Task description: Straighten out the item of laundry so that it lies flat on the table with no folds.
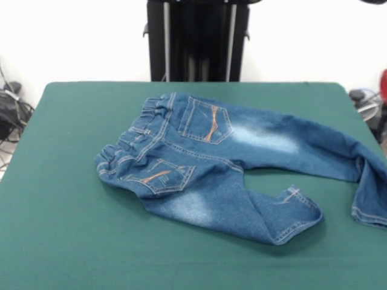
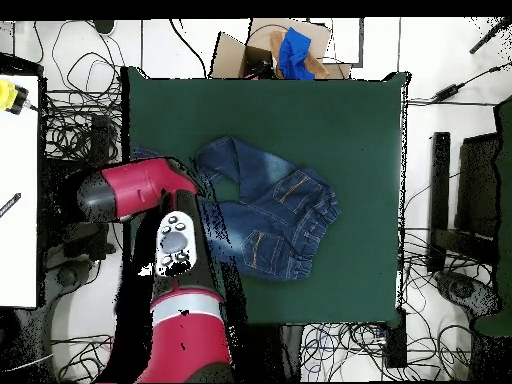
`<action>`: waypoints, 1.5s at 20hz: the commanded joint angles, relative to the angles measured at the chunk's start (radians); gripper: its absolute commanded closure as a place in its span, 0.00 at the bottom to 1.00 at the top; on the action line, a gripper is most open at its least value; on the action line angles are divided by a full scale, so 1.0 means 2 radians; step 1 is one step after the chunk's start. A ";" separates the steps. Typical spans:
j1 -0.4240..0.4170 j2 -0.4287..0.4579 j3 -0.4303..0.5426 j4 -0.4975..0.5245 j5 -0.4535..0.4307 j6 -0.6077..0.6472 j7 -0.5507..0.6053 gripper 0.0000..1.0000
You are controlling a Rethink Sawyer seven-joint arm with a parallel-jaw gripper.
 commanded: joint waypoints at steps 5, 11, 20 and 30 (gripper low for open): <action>-0.117 -0.001 0.056 0.032 -0.087 -0.006 -0.128 0.00; -0.161 -0.012 0.072 0.038 -0.119 -0.003 -0.146 0.00; -0.196 -0.029 0.096 0.053 -0.134 0.004 -0.159 0.00; -0.221 -0.048 0.119 0.081 -0.134 0.017 -0.164 0.00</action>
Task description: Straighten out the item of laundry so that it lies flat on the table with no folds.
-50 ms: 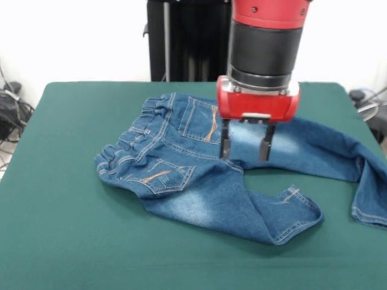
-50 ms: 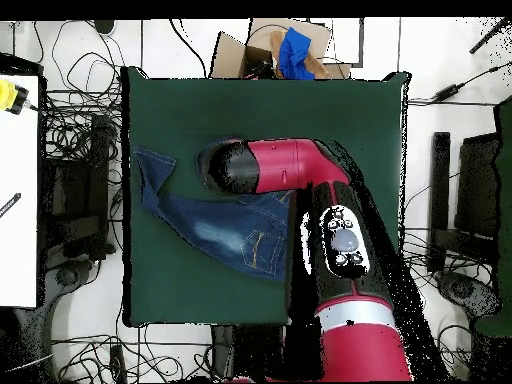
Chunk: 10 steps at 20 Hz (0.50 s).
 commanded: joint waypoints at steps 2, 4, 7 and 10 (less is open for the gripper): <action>-0.031 -0.030 0.066 0.092 -0.020 0.028 -0.087 0.00; -0.041 -0.035 0.070 0.103 -0.024 0.024 -0.089 0.00; -0.057 -0.022 0.077 0.110 -0.041 0.002 -0.092 0.00; -0.072 -0.010 0.086 0.112 -0.052 -0.010 -0.097 0.00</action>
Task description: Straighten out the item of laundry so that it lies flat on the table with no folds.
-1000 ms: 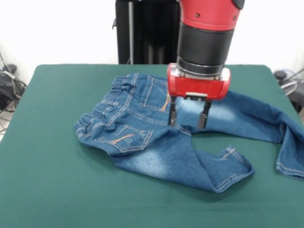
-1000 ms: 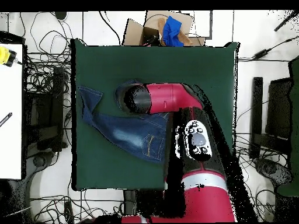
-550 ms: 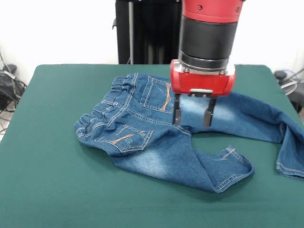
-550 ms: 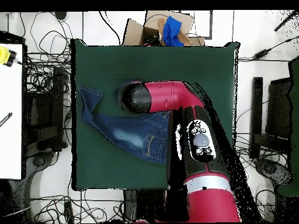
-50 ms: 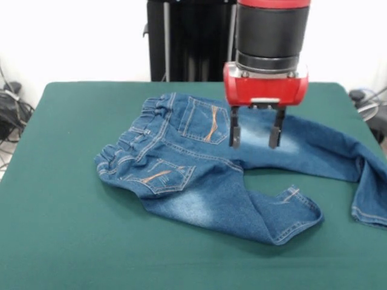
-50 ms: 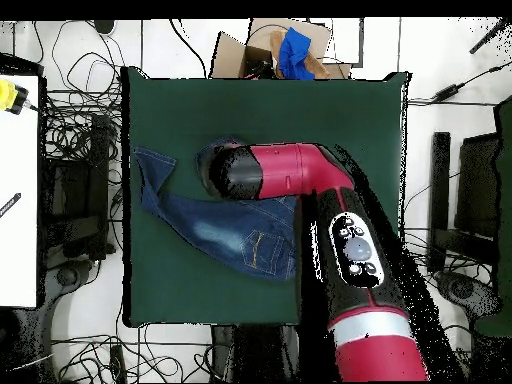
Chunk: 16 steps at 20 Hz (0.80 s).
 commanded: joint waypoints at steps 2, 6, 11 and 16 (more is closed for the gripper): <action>-0.043 0.017 0.053 0.074 -0.057 -0.016 -0.100 0.00; -0.068 -0.001 0.065 0.090 -0.066 -0.006 -0.109 0.00; -0.099 -0.024 0.086 0.110 -0.073 0.012 -0.121 0.00; -0.117 -0.017 0.101 0.119 -0.094 0.005 -0.113 0.00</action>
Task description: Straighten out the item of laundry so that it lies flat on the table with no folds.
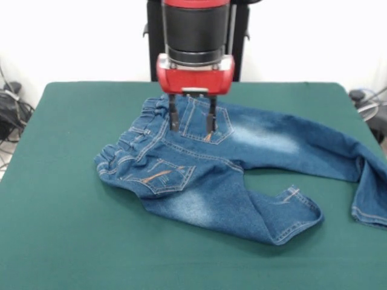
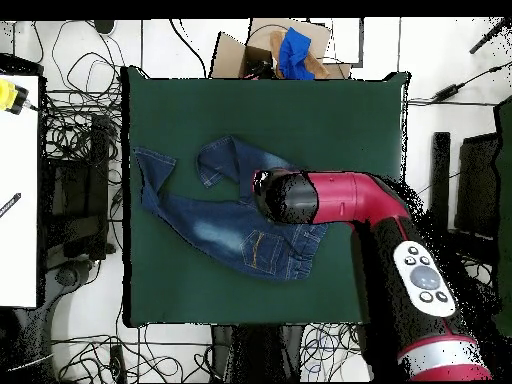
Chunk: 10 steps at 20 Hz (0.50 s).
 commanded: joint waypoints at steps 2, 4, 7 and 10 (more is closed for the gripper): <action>-0.021 0.005 0.058 0.058 -0.053 -0.003 -0.110 0.00; -0.022 0.012 0.060 0.060 -0.063 -0.012 -0.103 0.00; -0.026 0.022 0.062 0.061 -0.082 -0.020 -0.096 0.00; -0.032 0.020 0.062 0.072 -0.097 -0.032 -0.089 0.00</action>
